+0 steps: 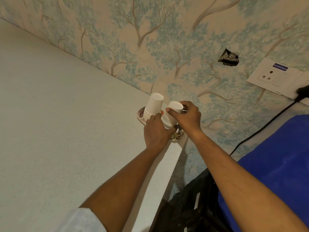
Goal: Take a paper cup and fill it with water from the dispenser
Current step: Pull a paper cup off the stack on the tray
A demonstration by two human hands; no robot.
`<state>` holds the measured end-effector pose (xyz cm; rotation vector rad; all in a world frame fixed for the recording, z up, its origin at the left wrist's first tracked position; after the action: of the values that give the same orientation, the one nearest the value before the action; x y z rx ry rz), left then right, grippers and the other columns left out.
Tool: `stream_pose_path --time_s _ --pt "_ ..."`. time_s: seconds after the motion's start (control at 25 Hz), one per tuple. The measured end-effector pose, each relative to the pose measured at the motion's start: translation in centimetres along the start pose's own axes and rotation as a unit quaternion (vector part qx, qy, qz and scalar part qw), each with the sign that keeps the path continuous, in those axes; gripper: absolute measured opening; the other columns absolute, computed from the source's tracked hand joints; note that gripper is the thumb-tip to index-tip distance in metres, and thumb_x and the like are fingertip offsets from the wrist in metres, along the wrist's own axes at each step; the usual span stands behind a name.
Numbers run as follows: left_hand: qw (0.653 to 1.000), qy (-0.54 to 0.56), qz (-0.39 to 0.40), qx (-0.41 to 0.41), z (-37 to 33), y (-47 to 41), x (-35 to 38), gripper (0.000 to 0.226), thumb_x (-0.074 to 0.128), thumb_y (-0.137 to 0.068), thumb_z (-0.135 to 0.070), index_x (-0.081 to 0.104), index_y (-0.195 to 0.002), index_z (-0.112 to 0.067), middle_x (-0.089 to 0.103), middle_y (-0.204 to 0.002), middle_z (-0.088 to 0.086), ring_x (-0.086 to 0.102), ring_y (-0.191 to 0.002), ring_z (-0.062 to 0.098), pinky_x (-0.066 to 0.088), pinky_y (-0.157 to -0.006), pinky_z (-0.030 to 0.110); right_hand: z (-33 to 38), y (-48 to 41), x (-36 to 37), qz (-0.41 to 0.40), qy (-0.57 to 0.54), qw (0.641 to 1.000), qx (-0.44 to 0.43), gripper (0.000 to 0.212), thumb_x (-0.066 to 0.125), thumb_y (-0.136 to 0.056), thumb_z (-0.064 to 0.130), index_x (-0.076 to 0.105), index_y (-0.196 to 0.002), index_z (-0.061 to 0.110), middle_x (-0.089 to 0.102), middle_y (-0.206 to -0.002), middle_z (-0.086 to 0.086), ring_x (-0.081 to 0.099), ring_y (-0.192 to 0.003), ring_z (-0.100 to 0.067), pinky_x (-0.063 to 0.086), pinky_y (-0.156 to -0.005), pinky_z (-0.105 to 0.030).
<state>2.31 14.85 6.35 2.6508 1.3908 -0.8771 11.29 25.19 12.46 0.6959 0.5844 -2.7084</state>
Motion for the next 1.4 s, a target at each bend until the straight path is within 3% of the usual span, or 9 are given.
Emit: stream_pose_path --time_s 0.2,0.4,0.52,0.6,0.84,1.08,1.4 --pt "1.000 0.010 -0.004 -0.008 0.3 -0.1 0.5 0.066 0.081 -0.064 -0.058 0.063 -0.111 -0.016 0.074 -0.108 0.005 0.070 -0.100 0.028 0.059 -0.082 0.049 -0.4 0.0 -0.1 -0.004 -0.009 1.000 0.006 0.049 0.096 -0.070 0.038 0.070 -0.107 0.019 0.072 -0.103 0.006 0.070 -0.103 -0.016 0.058 -0.094 -0.040" --pt "1.000 0.006 -0.008 -0.010 0.5 -0.1 0.9 0.063 0.084 -0.065 -0.049 0.061 -0.113 -0.014 0.071 -0.109 0.006 0.068 -0.101 0.027 0.058 -0.086 0.048 -2.1 0.2 0.7 0.053 0.013 0.998 0.028 0.084 0.098 -0.066 0.039 0.056 -0.134 0.017 0.068 -0.128 -0.002 0.066 -0.111 -0.017 0.057 -0.092 -0.035" --pt "1.000 -0.009 -0.001 -0.006 0.8 -0.1 1.3 0.057 0.083 -0.068 -0.029 0.059 -0.116 -0.010 0.068 -0.111 0.011 0.064 -0.104 0.032 0.055 -0.088 0.050 -3.7 0.8 2.1 0.108 0.044 0.992 0.054 0.096 0.098 -0.063 0.035 0.044 -0.141 0.018 0.064 -0.135 -0.004 0.064 -0.119 -0.024 0.056 -0.100 -0.046" --pt "1.000 -0.008 -0.003 0.000 0.9 -0.2 1.3 0.058 0.082 -0.068 -0.023 0.058 -0.119 -0.009 0.068 -0.114 0.013 0.063 -0.105 0.033 0.054 -0.088 0.049 -4.2 0.9 2.7 0.114 0.062 0.990 0.061 0.097 0.097 -0.063 0.037 0.042 -0.142 0.018 0.064 -0.135 -0.004 0.063 -0.124 -0.029 0.054 -0.102 -0.053" --pt "1.000 -0.014 -0.007 -0.002 1.2 -0.2 1.7 0.053 0.078 -0.078 -0.025 0.057 -0.125 -0.012 0.067 -0.117 0.011 0.062 -0.108 0.030 0.054 -0.092 0.046 -3.9 0.6 2.8 0.103 0.050 0.992 0.050 0.098 0.096 -0.063 0.034 0.036 -0.139 0.020 0.056 -0.121 0.005 0.060 -0.126 -0.029 0.051 -0.105 -0.055" --pt "1.000 -0.006 -0.015 0.003 1.2 -0.2 1.6 0.055 0.083 -0.073 -0.028 0.059 -0.119 -0.011 0.068 -0.114 0.009 0.062 -0.105 0.028 0.054 -0.089 0.045 -3.6 0.7 3.0 0.106 0.095 0.990 0.011 0.112 0.096 -0.062 0.039 0.022 -0.144 0.019 0.059 -0.135 -0.010 0.061 -0.125 -0.032 0.051 -0.105 -0.054" --pt "1.000 -0.014 -0.004 -0.001 1.1 -0.4 2.0 0.064 0.085 -0.070 -0.031 0.056 -0.123 -0.012 0.067 -0.119 0.010 0.061 -0.110 0.031 0.052 -0.093 0.048 -4.1 0.8 3.0 0.077 0.061 0.995 0.014 0.099 0.096 -0.062 0.039 0.023 -0.127 0.025 0.052 -0.132 -0.007 0.057 -0.126 -0.030 0.050 -0.105 -0.055"
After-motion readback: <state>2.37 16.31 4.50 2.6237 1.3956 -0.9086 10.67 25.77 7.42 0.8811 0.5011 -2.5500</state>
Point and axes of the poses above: each hand's wrist, its own y-axis away from the middle knuckle, its own x-axis out of the palm, z = x × y, the point moved 6 cm from there along -y, towards the middle knuckle
